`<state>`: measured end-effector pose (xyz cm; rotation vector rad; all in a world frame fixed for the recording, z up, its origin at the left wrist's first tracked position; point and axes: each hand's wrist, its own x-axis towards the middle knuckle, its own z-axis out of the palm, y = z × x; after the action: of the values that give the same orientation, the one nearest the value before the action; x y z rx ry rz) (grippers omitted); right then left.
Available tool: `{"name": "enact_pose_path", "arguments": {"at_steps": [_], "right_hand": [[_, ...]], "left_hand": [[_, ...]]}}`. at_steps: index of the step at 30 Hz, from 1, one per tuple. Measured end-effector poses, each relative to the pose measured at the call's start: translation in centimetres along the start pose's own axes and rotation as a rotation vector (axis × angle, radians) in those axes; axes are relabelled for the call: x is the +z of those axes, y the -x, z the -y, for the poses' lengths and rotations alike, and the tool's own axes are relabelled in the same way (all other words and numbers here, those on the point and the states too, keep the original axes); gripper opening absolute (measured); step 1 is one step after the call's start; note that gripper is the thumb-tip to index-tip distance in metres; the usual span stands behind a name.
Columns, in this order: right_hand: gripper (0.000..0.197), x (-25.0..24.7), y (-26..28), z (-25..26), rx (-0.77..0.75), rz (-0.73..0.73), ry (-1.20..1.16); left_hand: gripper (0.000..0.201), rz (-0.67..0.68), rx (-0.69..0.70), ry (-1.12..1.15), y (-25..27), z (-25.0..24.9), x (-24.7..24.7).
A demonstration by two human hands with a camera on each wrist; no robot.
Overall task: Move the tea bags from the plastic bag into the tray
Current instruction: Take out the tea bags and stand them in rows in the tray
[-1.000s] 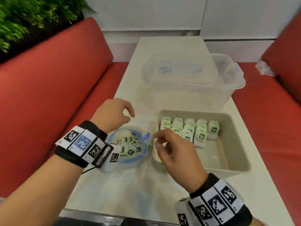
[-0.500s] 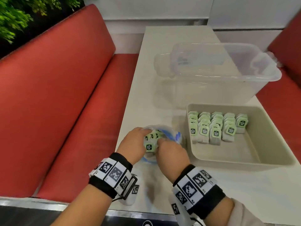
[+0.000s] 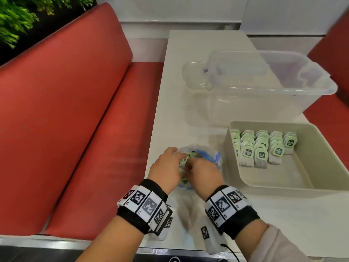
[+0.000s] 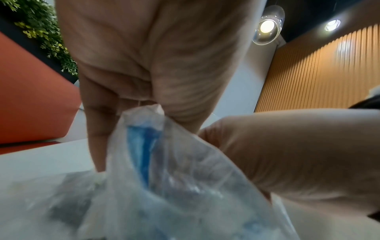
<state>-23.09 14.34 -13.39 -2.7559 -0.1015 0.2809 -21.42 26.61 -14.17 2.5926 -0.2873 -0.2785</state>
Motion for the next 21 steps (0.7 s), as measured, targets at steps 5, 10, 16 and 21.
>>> {"name": "enact_pose_path", "arguments": {"at_steps": [5,10,16,21], "right_hand": [[0.010,-3.0,0.4,0.1,-0.090,-0.047,0.039],[0.024,-6.1,0.2,-0.2,-0.047,-0.065,-0.167],[0.013,-7.9,0.0,-1.8,-0.031,-0.096,-0.365],[0.004,-8.1,0.0,-1.8,-0.037,-0.248,-0.528]], "left_hand": [[0.025,-0.001,0.041,-0.145,-0.2,-0.1,-1.1],[0.024,-0.017,0.057,0.003,-0.4,-0.5,-2.1],[0.023,-0.080,0.087,0.167,-0.4,-1.0,-3.5],[0.017,-0.207,0.117,0.298,0.1,-1.7,-4.4]]}}
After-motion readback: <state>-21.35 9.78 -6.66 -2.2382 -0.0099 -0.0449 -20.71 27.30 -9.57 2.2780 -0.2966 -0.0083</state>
